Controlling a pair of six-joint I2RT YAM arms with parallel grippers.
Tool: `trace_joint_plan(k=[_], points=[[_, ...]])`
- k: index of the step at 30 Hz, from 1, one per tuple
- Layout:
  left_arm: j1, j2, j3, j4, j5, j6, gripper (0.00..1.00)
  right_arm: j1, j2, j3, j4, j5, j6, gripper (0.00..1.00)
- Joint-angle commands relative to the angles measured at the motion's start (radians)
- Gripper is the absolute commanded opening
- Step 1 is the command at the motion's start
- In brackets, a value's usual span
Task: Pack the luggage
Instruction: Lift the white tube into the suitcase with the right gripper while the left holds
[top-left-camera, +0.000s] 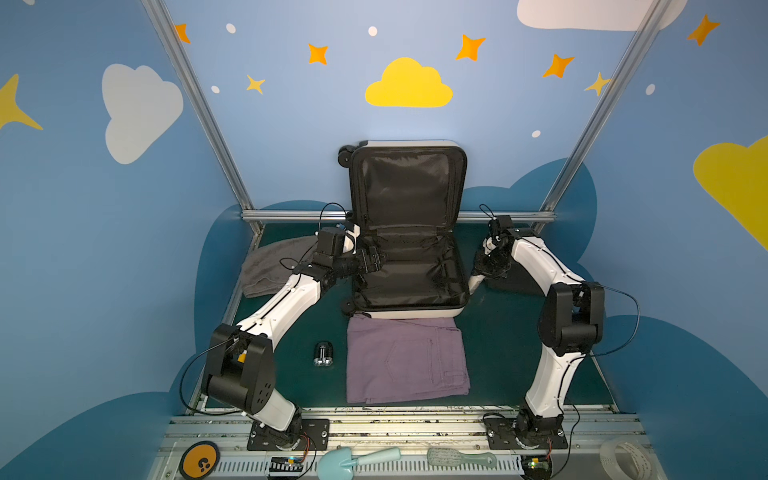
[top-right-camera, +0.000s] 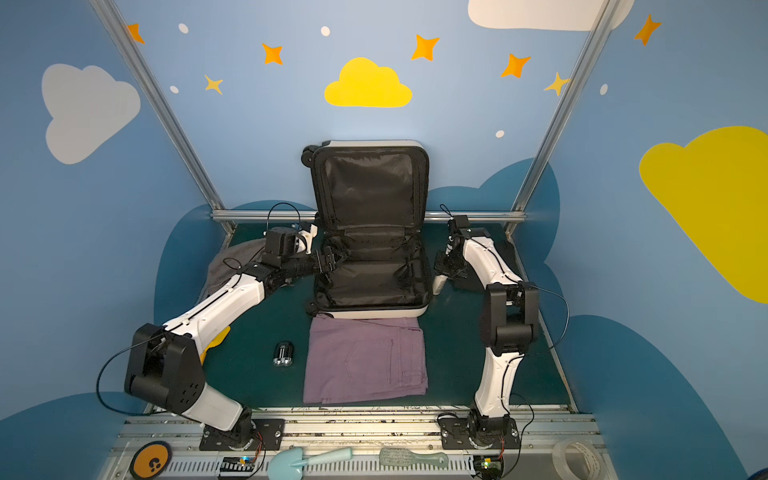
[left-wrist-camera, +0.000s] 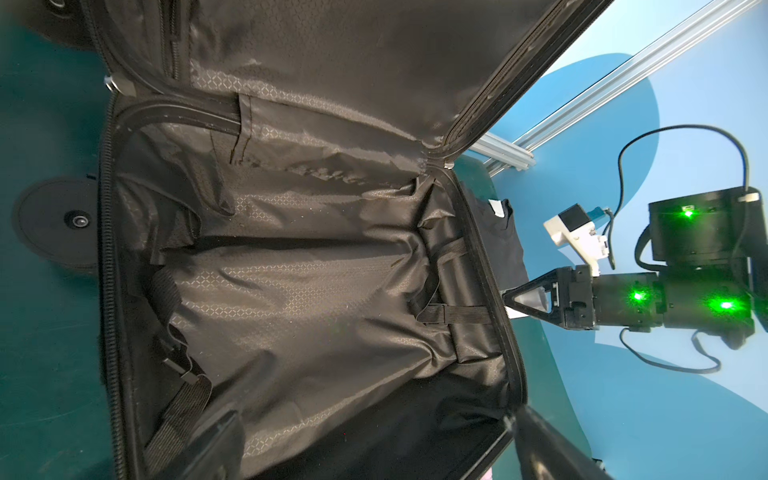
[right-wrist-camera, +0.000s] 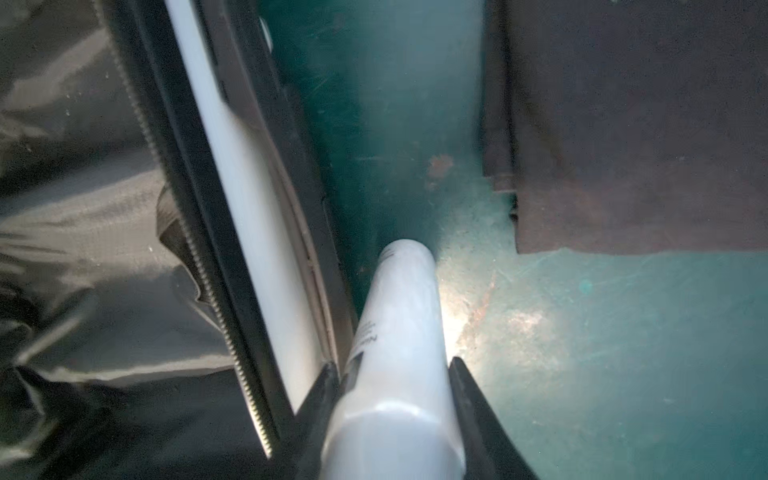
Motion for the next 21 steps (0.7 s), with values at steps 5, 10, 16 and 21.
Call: trace_joint_plan(k=[5, 10, 16, 21], points=[[-0.010, 0.010, 0.050, -0.010, 0.019, -0.025, 1.00, 0.000, -0.095, 0.018, -0.041, 0.013, -0.014, 0.14], [-0.025, 0.015, 0.085, -0.008, 0.036, -0.069, 1.00, -0.010, -0.179, 0.068, -0.086, 0.044, -0.009, 0.12], [-0.057, 0.035, 0.113, 0.027, 0.050, -0.162, 1.00, -0.027, -0.260, 0.154, -0.121, 0.000, -0.024, 0.12], [-0.073, 0.062, 0.111, 0.108, 0.074, -0.321, 1.00, -0.009, -0.370, 0.056, 0.113, -0.175, 0.022, 0.12]])
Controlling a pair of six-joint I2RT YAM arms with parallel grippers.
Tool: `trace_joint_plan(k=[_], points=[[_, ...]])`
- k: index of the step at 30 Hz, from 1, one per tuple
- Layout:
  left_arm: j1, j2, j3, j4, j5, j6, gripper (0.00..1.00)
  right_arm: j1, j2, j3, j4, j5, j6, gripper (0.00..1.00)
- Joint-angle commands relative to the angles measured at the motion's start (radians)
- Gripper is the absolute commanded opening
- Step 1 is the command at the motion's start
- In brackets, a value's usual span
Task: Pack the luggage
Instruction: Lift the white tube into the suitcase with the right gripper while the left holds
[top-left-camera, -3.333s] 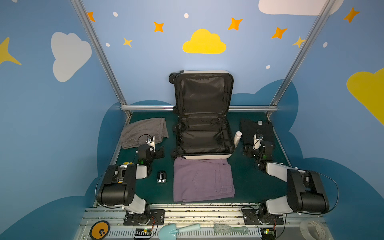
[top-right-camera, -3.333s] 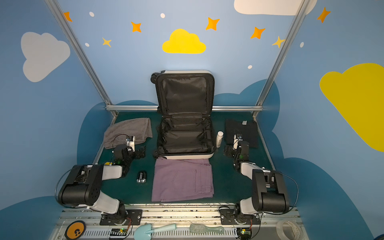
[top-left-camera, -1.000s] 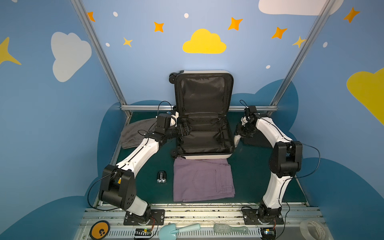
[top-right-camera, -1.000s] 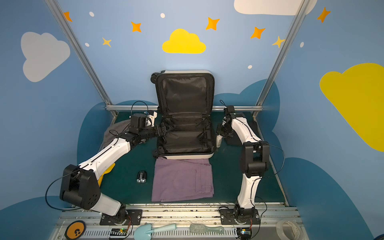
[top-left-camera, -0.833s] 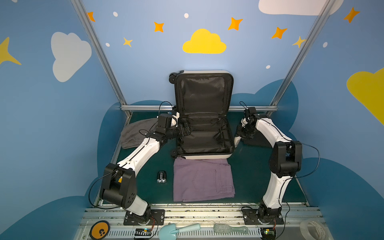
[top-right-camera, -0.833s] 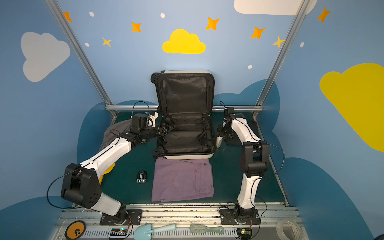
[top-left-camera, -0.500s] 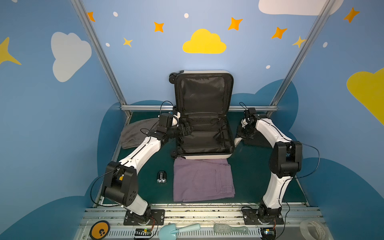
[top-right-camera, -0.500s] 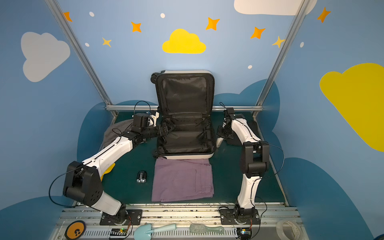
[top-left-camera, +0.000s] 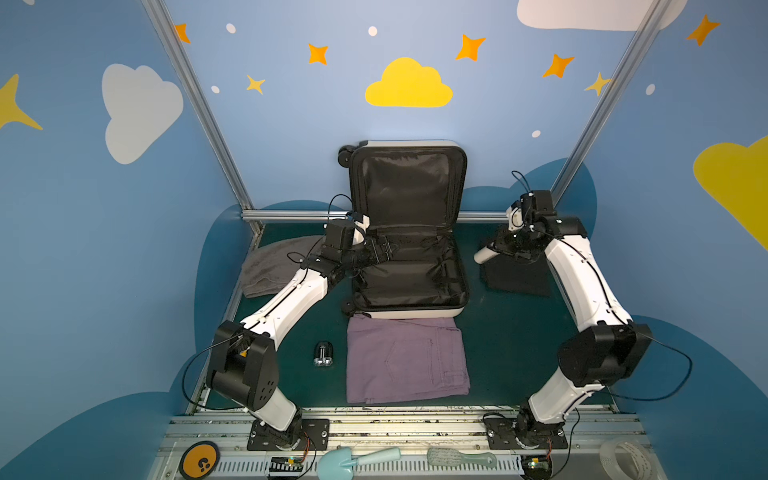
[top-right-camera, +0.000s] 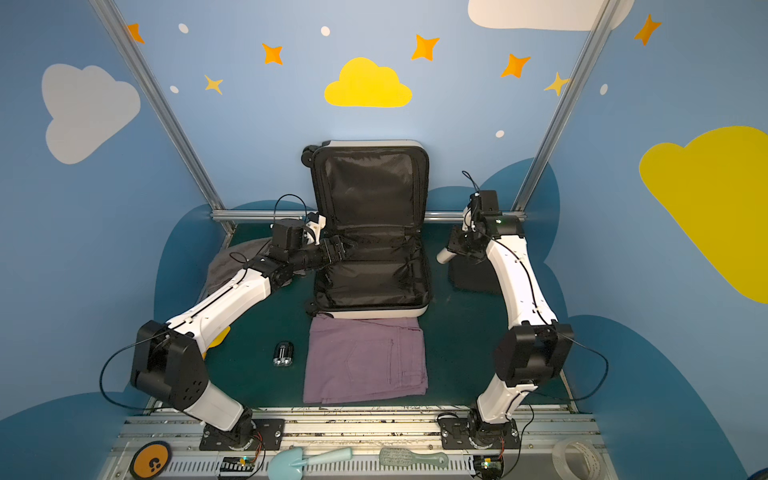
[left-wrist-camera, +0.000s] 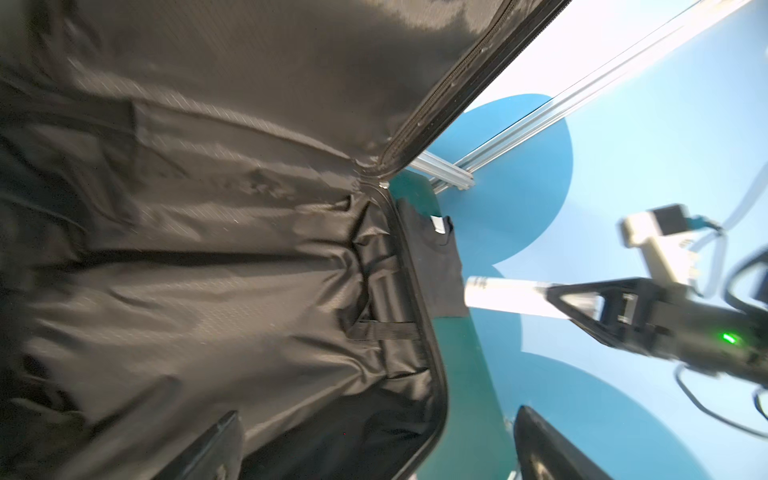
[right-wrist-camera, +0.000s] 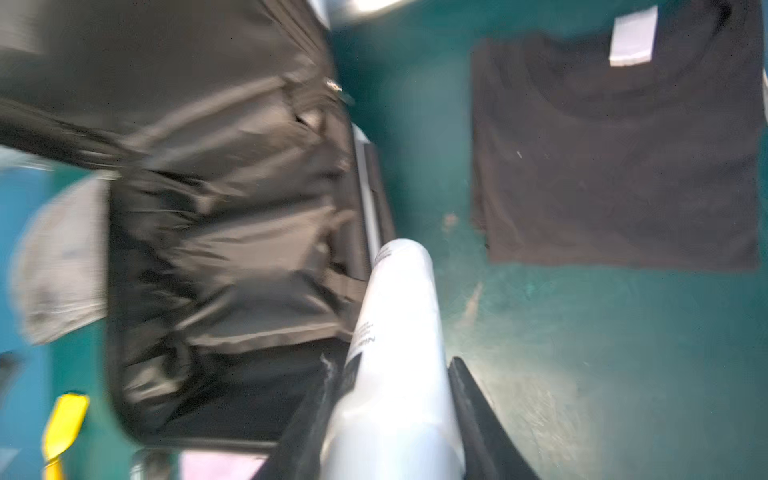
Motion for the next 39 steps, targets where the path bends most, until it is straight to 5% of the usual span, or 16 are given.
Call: trace_joint_plan(k=[1, 14, 39], points=[[-0.004, 0.030, 0.011, 0.079, 0.036, -0.153, 1.00, 0.022, -0.083, -0.082, 0.211, -0.136, 0.082, 0.12], [-0.003, 0.048, -0.065, 0.350, 0.048, -0.537, 1.00, 0.117, -0.019, -0.208, 0.823, -0.395, 0.572, 0.12], [0.041, 0.303, -0.045, 0.645, -0.064, -0.769, 0.91, 0.266, 0.303, -0.180, 1.126, -0.491, 0.821, 0.11]])
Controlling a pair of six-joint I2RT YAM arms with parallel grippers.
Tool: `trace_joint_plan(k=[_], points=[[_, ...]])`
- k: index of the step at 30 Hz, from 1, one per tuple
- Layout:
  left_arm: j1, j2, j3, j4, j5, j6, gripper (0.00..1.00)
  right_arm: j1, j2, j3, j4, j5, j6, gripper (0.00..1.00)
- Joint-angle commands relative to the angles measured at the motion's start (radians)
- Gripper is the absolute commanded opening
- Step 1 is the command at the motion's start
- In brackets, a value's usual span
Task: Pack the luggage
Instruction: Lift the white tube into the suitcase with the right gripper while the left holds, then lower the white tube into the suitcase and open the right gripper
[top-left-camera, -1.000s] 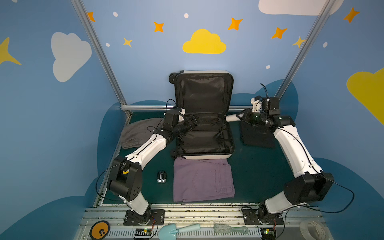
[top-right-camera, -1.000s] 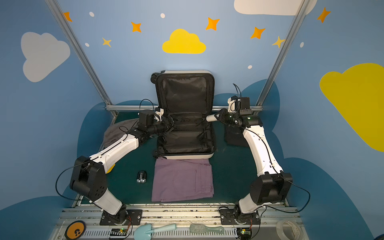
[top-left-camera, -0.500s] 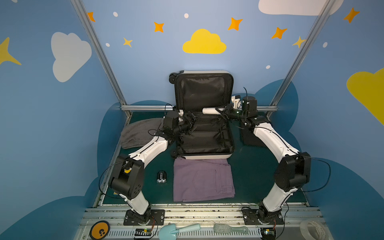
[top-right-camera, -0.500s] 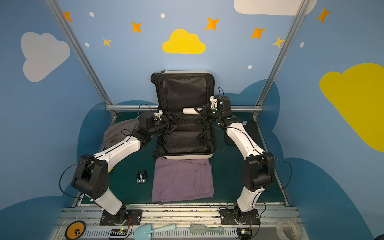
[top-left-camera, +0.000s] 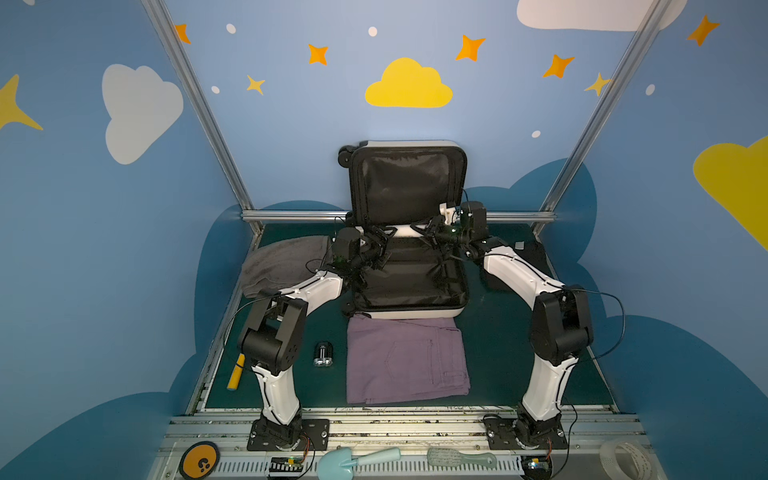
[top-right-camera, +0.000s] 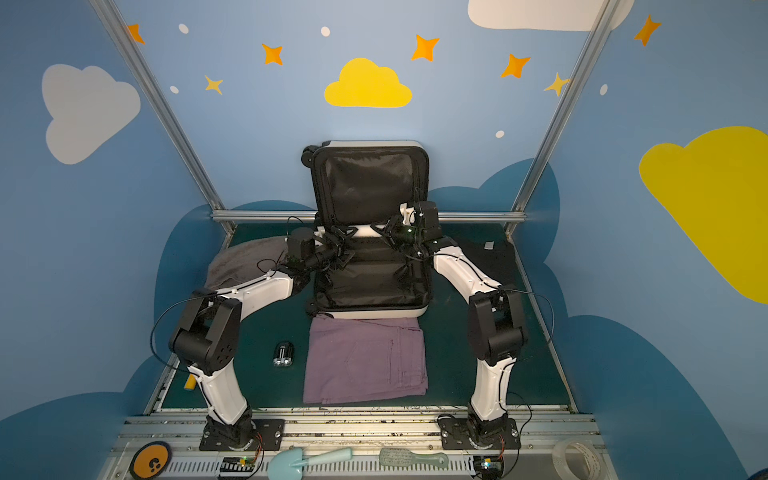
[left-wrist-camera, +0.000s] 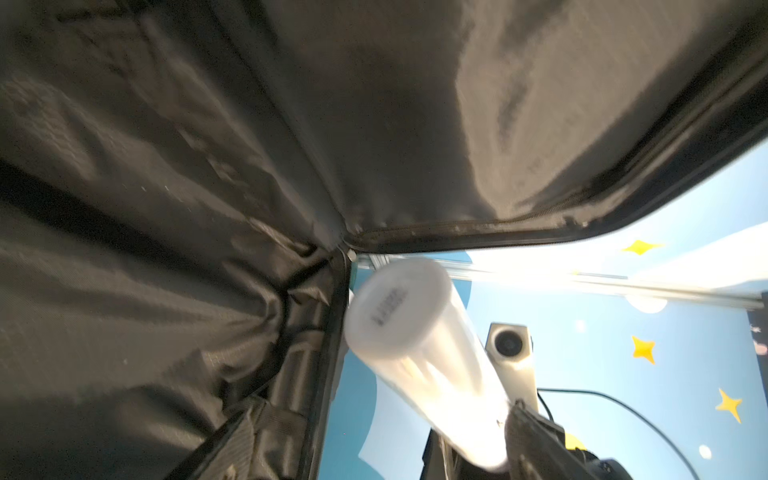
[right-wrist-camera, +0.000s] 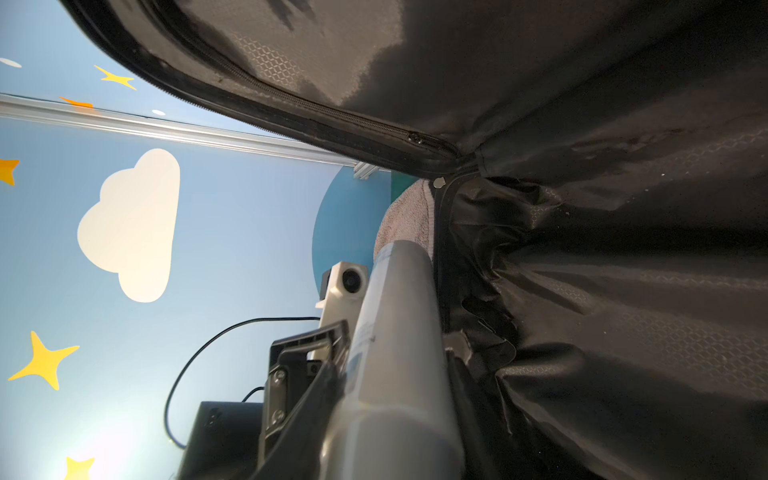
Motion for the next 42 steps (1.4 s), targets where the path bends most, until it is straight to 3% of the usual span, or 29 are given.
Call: trace_joint_plan(k=[1, 14, 27, 42], points=[[0.015, 0.047, 0.041, 0.055, -0.025, -0.016, 0.89, 0.005, 0.039, 0.026, 0.119, -0.045, 0.049, 0.11], [0.034, 0.240, 0.189, 0.079, -0.020, -0.022, 0.69, -0.001, 0.207, 0.077, 0.203, -0.126, 0.114, 0.10], [0.030, 0.307, 0.224, 0.055, -0.063, 0.058, 0.55, -0.042, 0.335, 0.136, 0.264, -0.160, 0.172, 0.13], [-0.009, 0.338, 0.191, 0.051, -0.153, 0.127, 0.56, -0.061, 0.425, 0.160, 0.231, -0.149, 0.163, 0.17]])
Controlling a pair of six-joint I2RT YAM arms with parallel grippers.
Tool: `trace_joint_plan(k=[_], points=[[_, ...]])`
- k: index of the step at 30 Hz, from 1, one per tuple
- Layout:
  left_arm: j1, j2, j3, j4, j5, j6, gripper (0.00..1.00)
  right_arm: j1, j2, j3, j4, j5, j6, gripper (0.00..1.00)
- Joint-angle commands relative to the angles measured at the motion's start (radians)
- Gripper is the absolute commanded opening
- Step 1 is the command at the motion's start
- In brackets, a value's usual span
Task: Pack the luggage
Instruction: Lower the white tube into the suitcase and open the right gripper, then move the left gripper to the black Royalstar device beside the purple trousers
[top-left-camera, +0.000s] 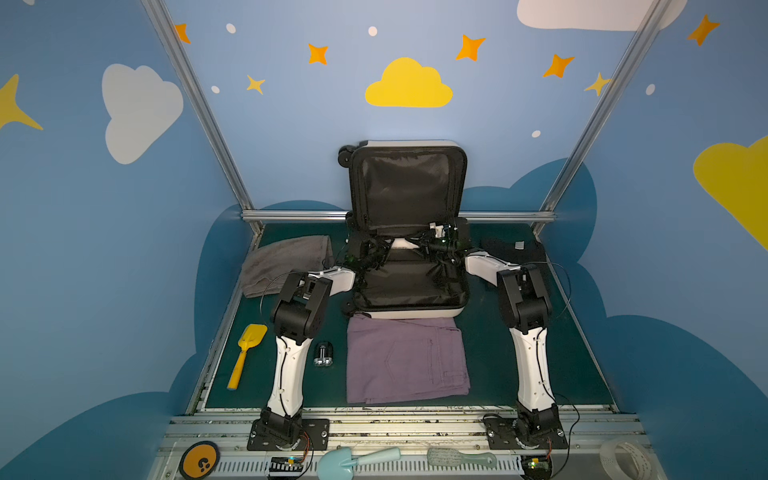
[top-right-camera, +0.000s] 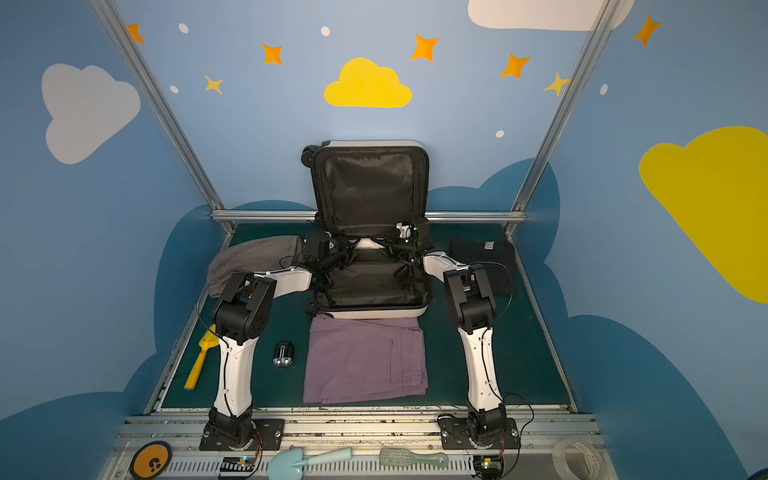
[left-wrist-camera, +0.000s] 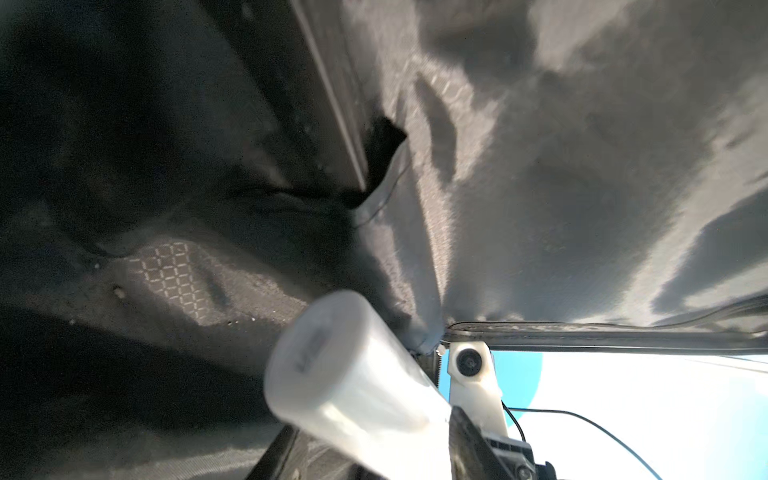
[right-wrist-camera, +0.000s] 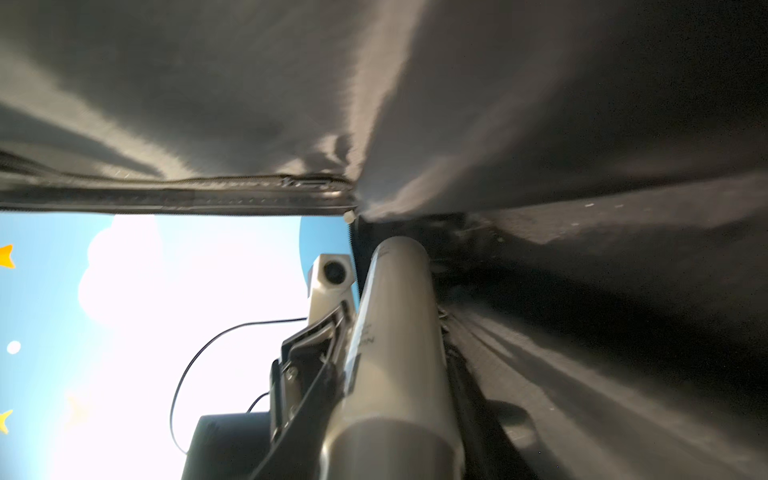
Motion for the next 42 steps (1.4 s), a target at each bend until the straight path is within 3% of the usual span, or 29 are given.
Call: trace_joint_plan(k=[1, 7, 11, 16, 22, 33, 42], points=[[-0.006, 0.017, -0.004, 0.012, -0.033, 0.044, 0.57, -0.006, 0.028, 0.038, -0.016, 0.003, -0.020, 0.17], [-0.010, 0.020, -0.020, 0.009, -0.043, 0.053, 0.62, -0.006, 0.055, 0.062, -0.059, 0.015, -0.040, 0.27], [-0.011, 0.019, -0.021, 0.004, -0.044, 0.061, 0.63, -0.008, 0.048, 0.082, -0.129, 0.032, -0.083, 0.50], [-0.010, 0.007, -0.021, 0.001, -0.038, 0.077, 0.65, -0.015, 0.016, 0.087, -0.202, 0.065, -0.140, 0.67], [-0.009, -0.018, -0.018, -0.011, -0.031, 0.096, 0.66, -0.028, -0.013, 0.104, -0.282, 0.087, -0.192, 0.69], [-0.009, -0.095, 0.018, -0.097, 0.002, 0.192, 0.73, -0.039, -0.125, 0.192, -0.594, 0.207, -0.417, 0.70], [0.022, -0.348, -0.113, -0.225, 0.021, 0.297, 0.80, 0.022, -0.282, 0.162, -0.751, 0.223, -0.591, 0.69]])
